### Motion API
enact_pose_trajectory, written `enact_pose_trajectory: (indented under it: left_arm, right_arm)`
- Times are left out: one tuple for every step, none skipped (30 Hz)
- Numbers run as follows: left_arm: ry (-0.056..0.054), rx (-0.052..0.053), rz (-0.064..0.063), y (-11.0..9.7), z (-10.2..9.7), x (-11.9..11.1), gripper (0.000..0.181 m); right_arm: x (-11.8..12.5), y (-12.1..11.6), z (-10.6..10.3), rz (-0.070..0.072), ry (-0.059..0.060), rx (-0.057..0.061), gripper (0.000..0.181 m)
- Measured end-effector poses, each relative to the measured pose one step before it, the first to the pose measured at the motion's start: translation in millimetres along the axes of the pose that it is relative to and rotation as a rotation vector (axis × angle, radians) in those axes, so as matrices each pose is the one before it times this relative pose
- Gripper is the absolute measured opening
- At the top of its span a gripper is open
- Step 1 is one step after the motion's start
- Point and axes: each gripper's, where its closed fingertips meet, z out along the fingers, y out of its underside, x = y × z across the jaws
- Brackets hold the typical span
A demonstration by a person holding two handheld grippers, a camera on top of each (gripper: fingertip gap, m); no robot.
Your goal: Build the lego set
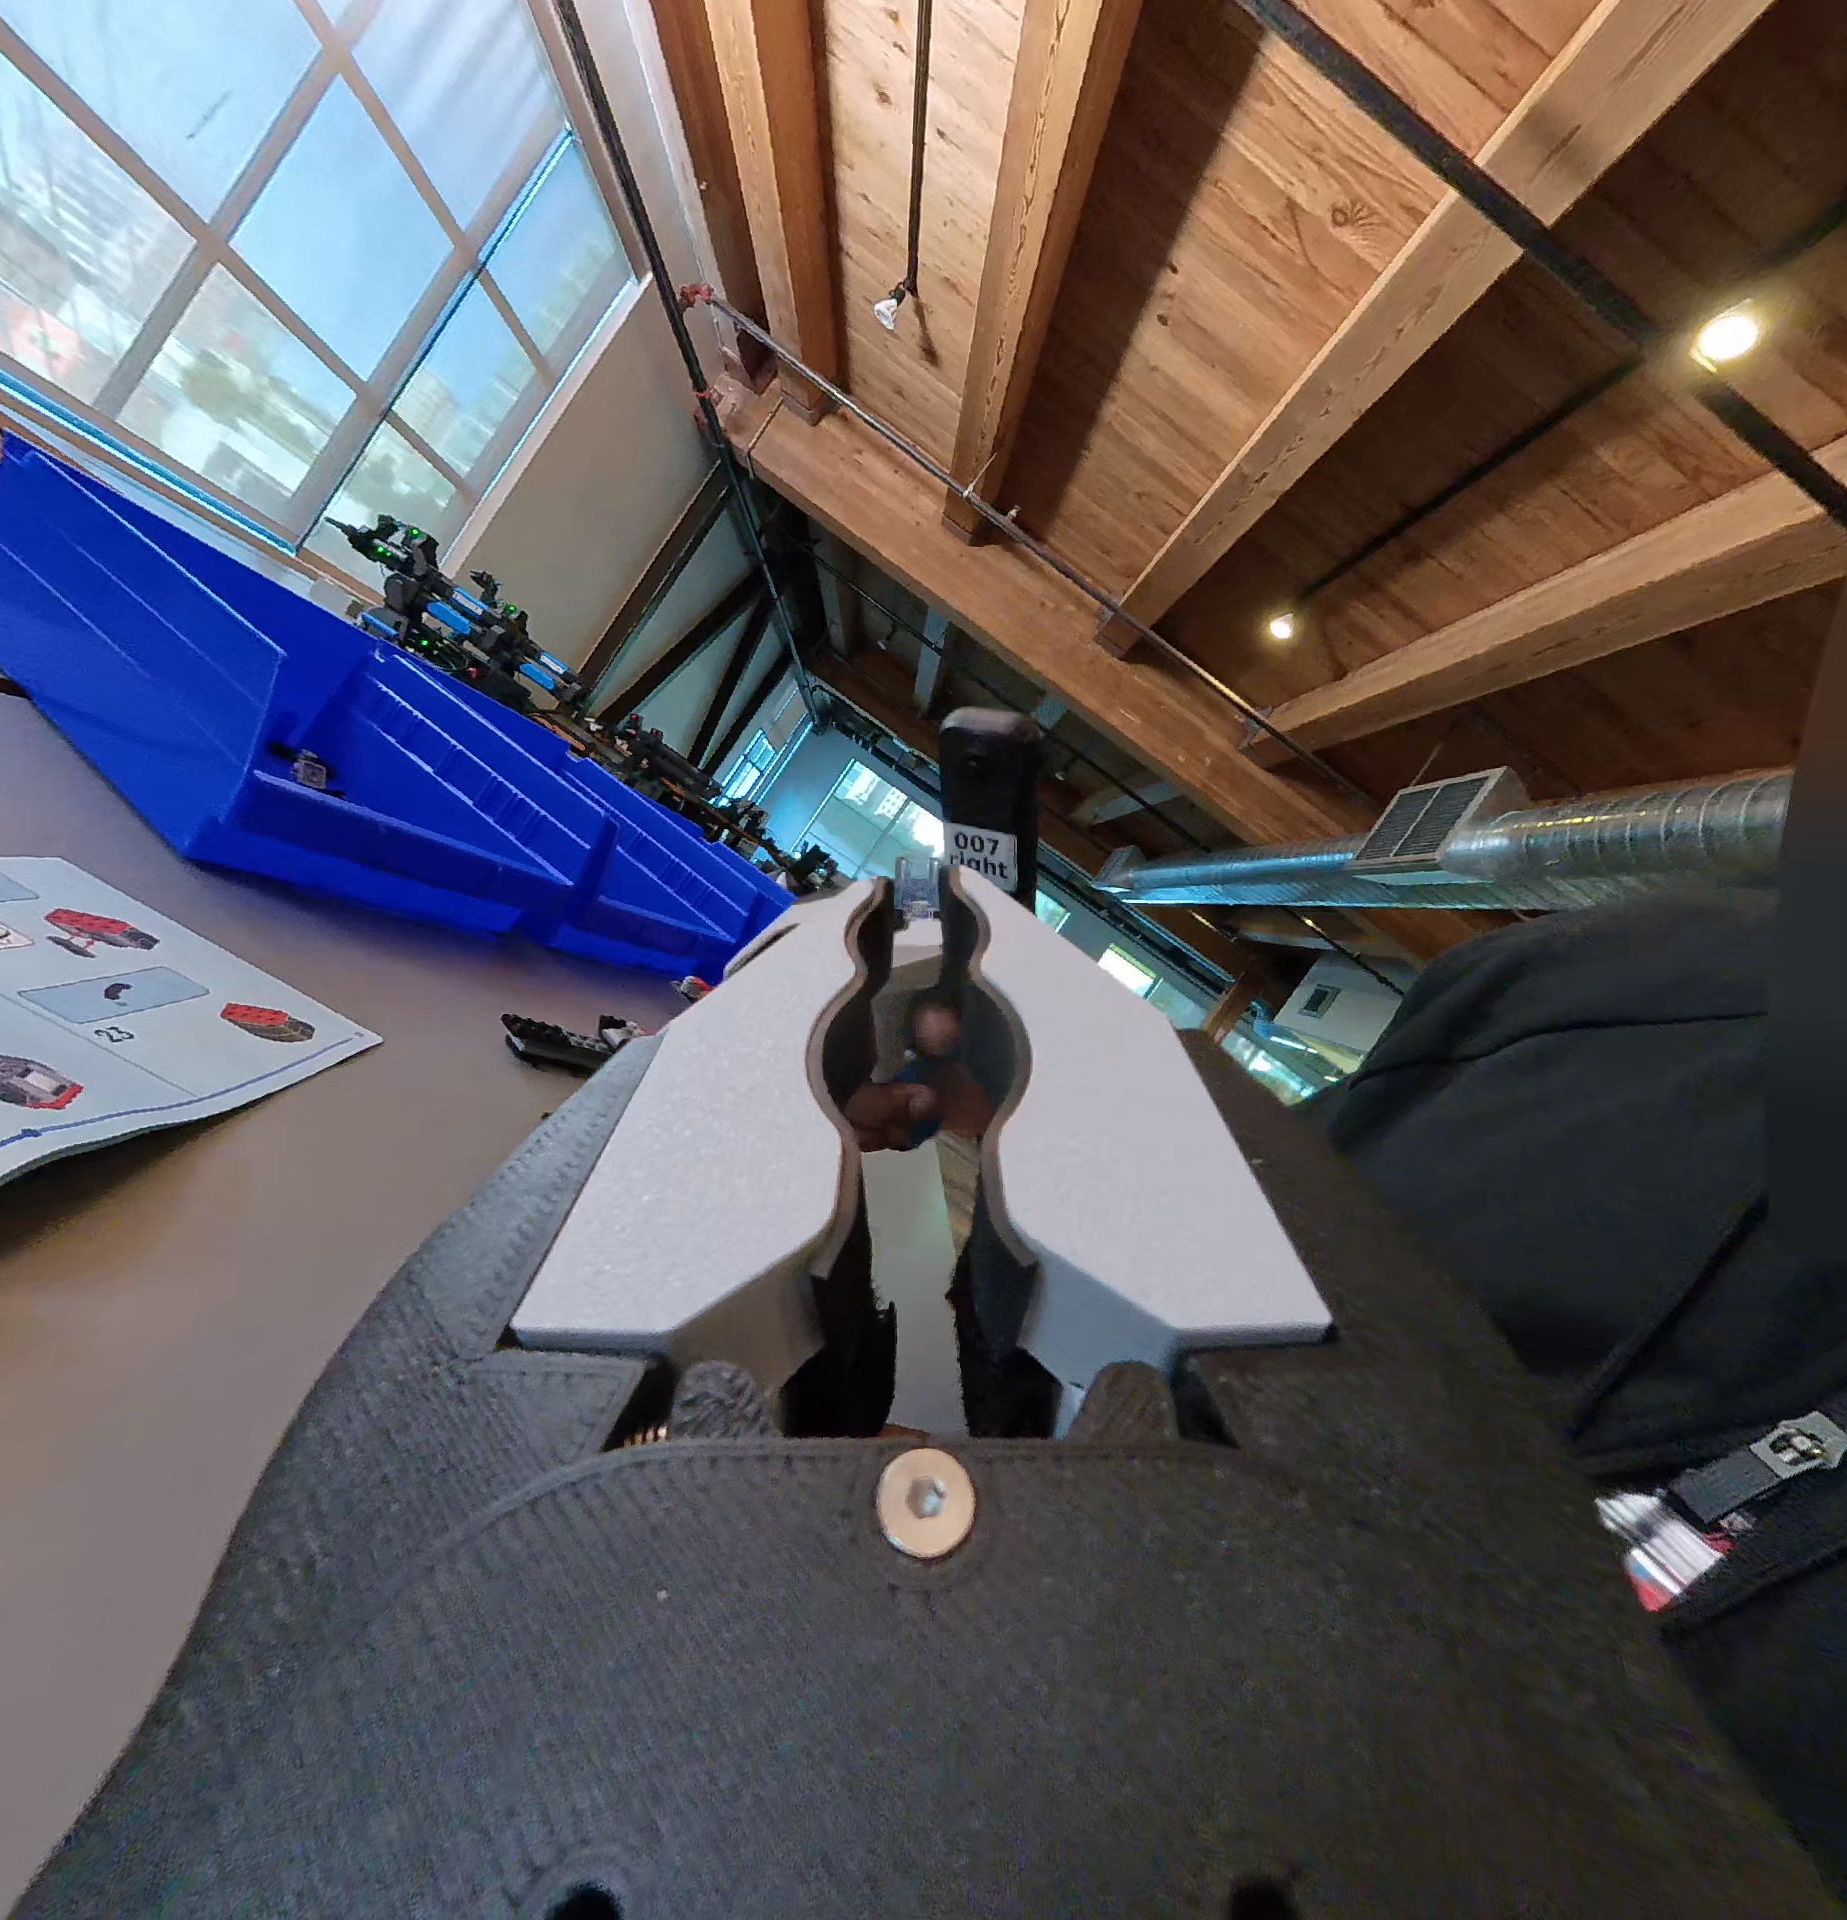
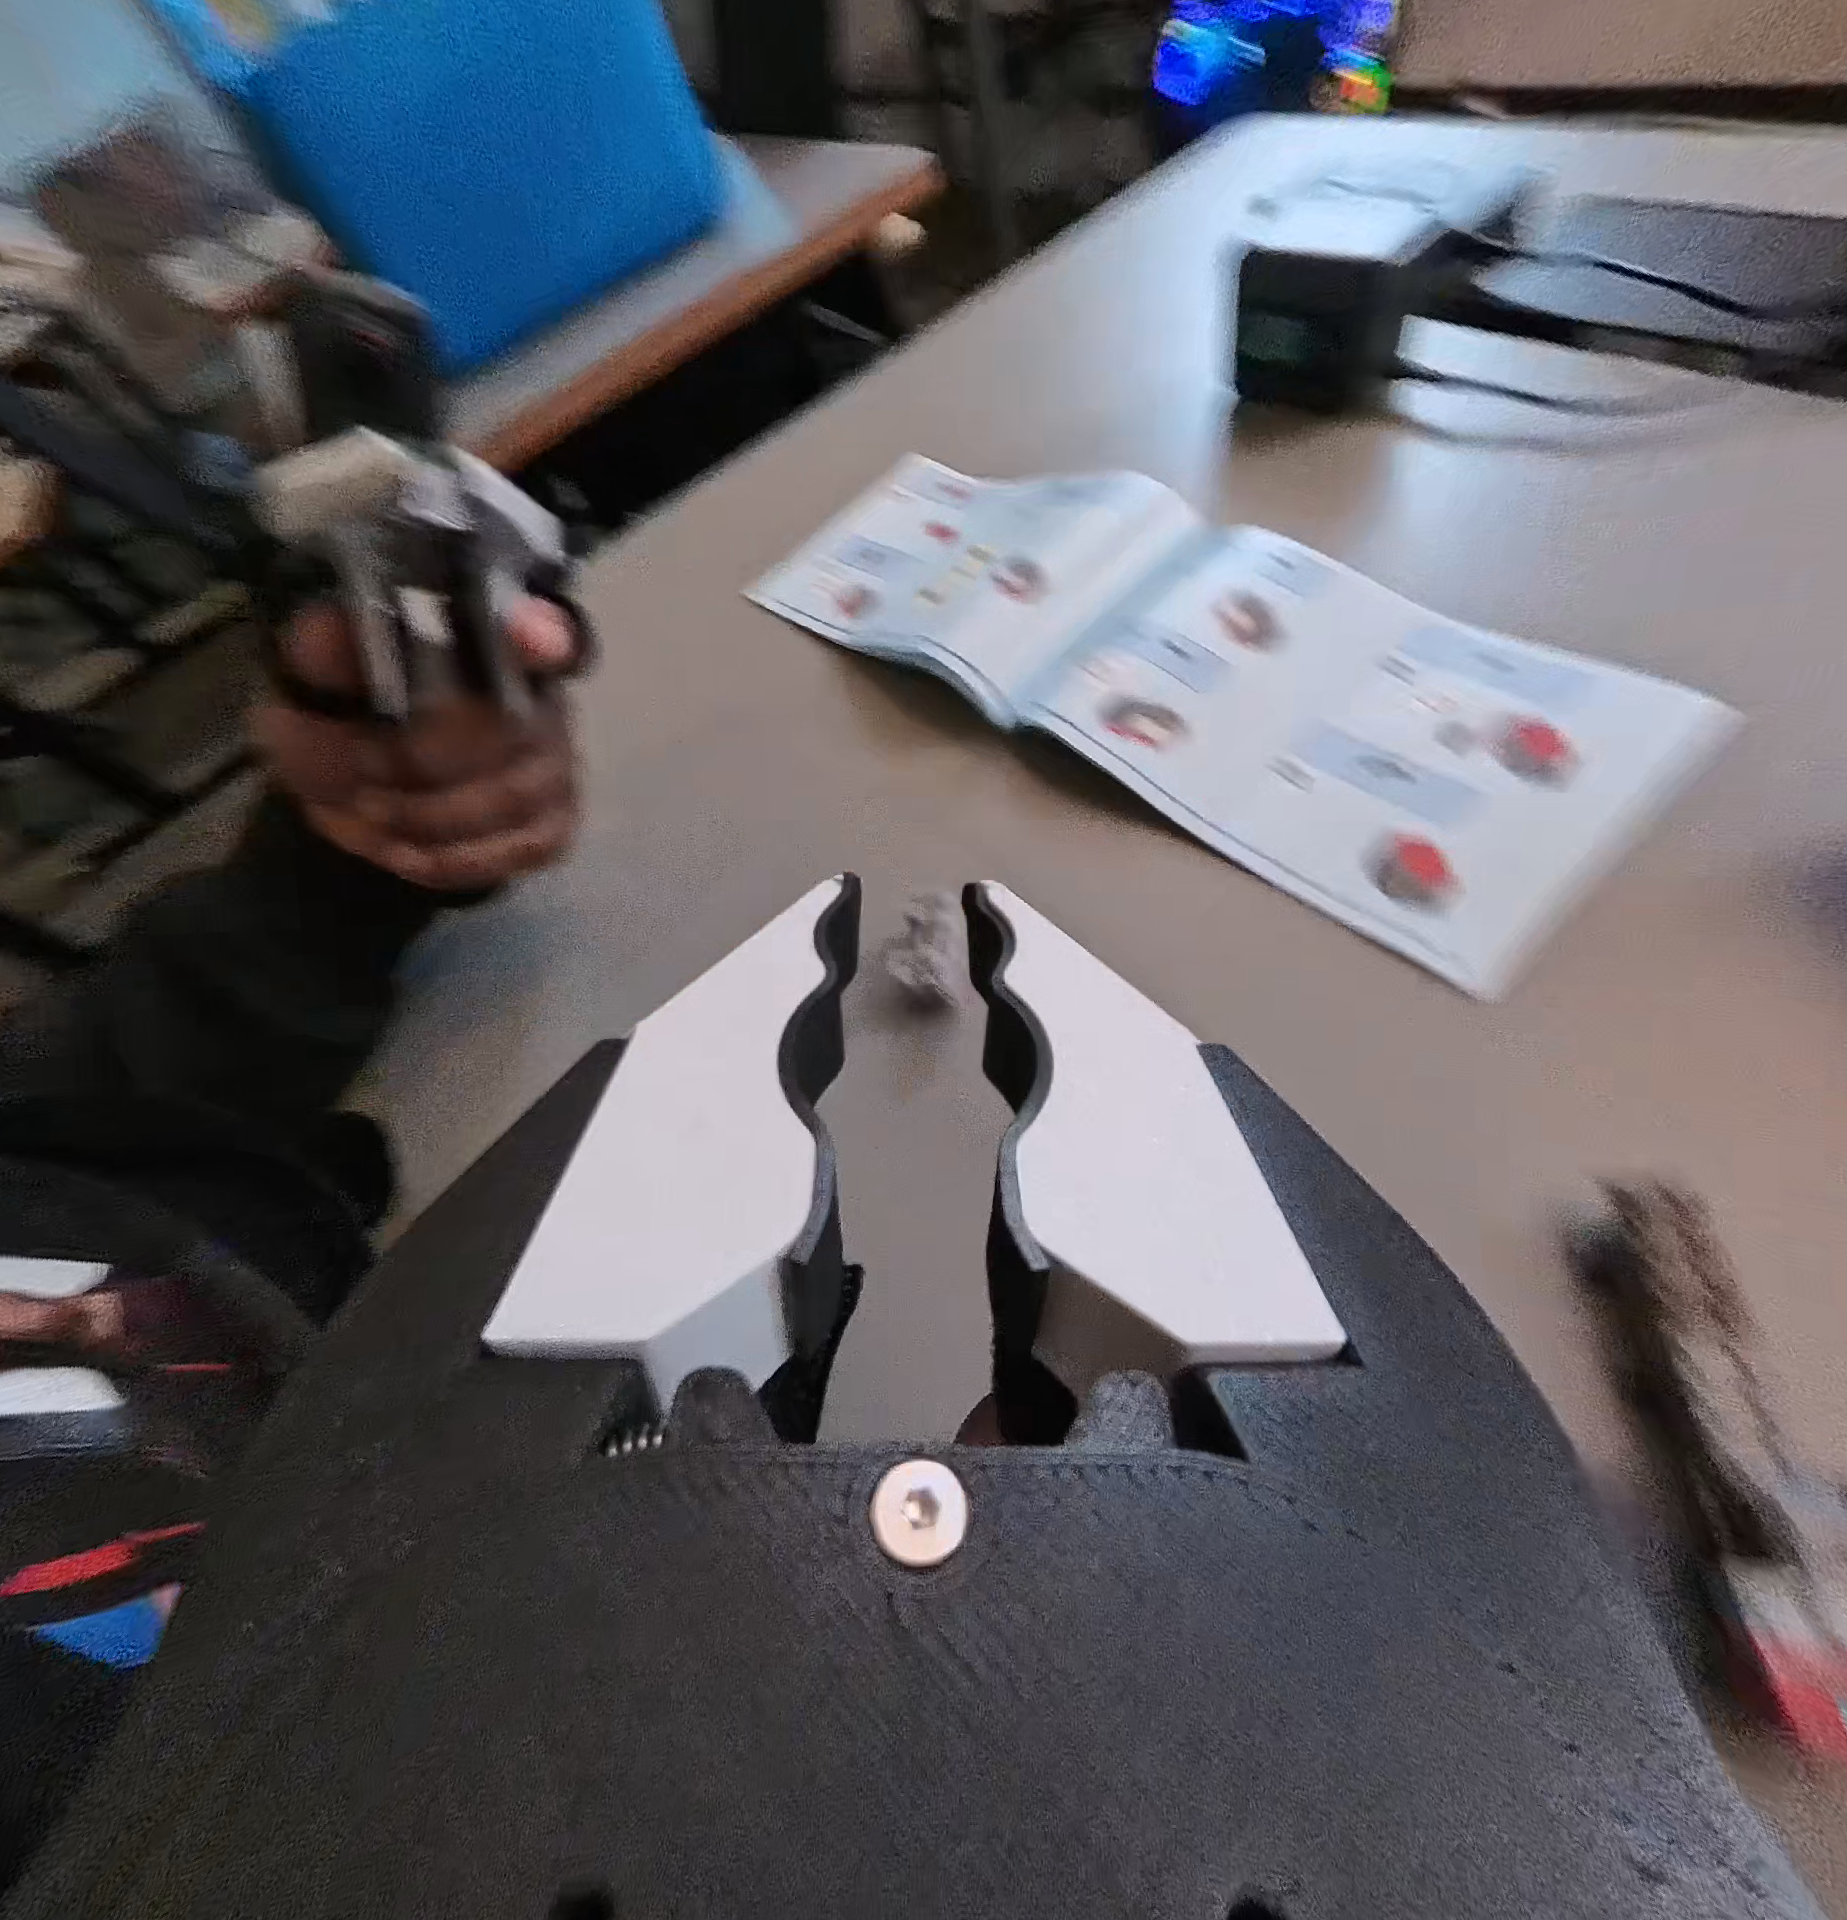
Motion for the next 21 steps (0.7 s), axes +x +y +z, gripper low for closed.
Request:
enact_pose_trajectory:
  left_arm:
    - [-0.0036,-0.0063,0.0076,1.34,1.14,-0.59,0.008]
    - [-0.0048,-0.0081,0.0063,1.62,1.57,-0.84,0.008]
    - [-0.0061,-0.0101,0.0061,2.14,1.98,-1.05,0.008]
    - [-0.0064,-0.0115,0.0064,2.38,2.3,-1.11,0.008]
    - [-0.0059,-0.0119,0.0064,2.63,2.5,-1.06,0.008]
    - [-0.005,-0.0123,0.0057,2.73,2.66,-0.84,0.008]
    - [-0.0037,-0.0123,0.005,2.78,2.73,-0.49,0.008]
    - [-0.0017,-0.0125,0.0044,2.76,2.73,-0.16,0.008]
    - [-0.0022,-0.0127,0.0042,2.78,2.36,-0.12,0.008]
    - [-0.005,-0.0135,0.0051,2.76,2.02,-0.5,0.008]
    - [-0.008,-0.0139,0.0067,2.63,1.36,-0.67,0.008]
    - [-0.0096,-0.0128,0.0079,2.23,0.75,-0.86,0.008]
    - [-0.0093,-0.0101,0.0084,1.5,0.17,-0.56,0.008]
    - [-0.0076,-0.0063,0.0084,0.72,-0.35,-0.23,0.008]
    - [-0.0049,-0.002,0.0072,-0.12,-0.78,-0.14,0.008]
    - [-0.0026,0.0013,0.0048,-0.65,-1.03,0.08,0.008]
    - [-0.0016,0.0028,0.0025,-0.76,-1.0,-0.18,0.008]
    - [-0.0012,0.0027,0.0006,-0.55,-0.81,-0.38,0.008]
    - [-0.0008,0.0017,-0.0009,-0.26,-0.68,-0.45,0.008]
    - [0.0003,0.0007,-0.0013,-0.06,-0.32,-0.38,0.008]
    - [0.0013,0.0002,-0.0011,0.04,-0.06,-0.17,0.008]
  right_arm:
    - [16.74,13.51,-9.9,0.0161,0.0878,-0.031,0.02]
    - [13.68,13.42,-8.08,0.0158,0.0699,-0.0282,0.02]
    - [9.63,11.41,-5.57,0.0147,0.0482,-0.0211,0.02]
    - [6.5,12.2,-2.33,0.0203,0.0352,-0.0298,0.019]
    - [2.88,9.36,0.26,0.0094,0.0183,-0.0233,0.019]
    - [1.04,6.08,2.15,0.0009,0.0133,-0.0142,0.019]
    - [1.62,4.01,4.46,-0.0017,0.0252,-0.0149,0.019]
    - [2.58,3.47,5.17,-0.0085,0.0286,-0.0173,0.02]
    - [2.34,3.74,6.19,-0.0132,0.0311,-0.0238,0.02]
    - [4.03,4.25,5.97,-0.0146,0.0376,-0.0297,0.022]
    - [3.24,3.28,6.42,-0.0175,0.0317,-0.025,0.026]
    - [1.62,1.72,4.89,-0.0114,0.0199,-0.0155,0.028]
    - [1.14,0.83,4.32,-0.0036,0.0159,-0.011,0.03]
    - [-0.07,-0.14,3.31,-0.0045,0.0078,-0.0056,0.033]
    - [-0.6,-0.26,2.21,-0.0035,0.0051,-0.0043,0.034]
    - [1.18,0.59,0.41,-0.0074,0.0108,-0.0045,0.034]
    - [0.75,0.2,2.19,-0.0151,0.0142,-0.0061,0.034]
    - [0.46,0.79,1.95,-0.0169,0.0132,-0.008,0.034]
    - [0.58,-0.62,0.98,-0.0119,0.0113,0.0023,0.033]
    - [0.29,-0.67,0.41,-0.004,0.0079,-0.0006,0.033]
    - [-0.19,-0.42,-0.01,-0.0017,0.0037,-0.0015,0.033]
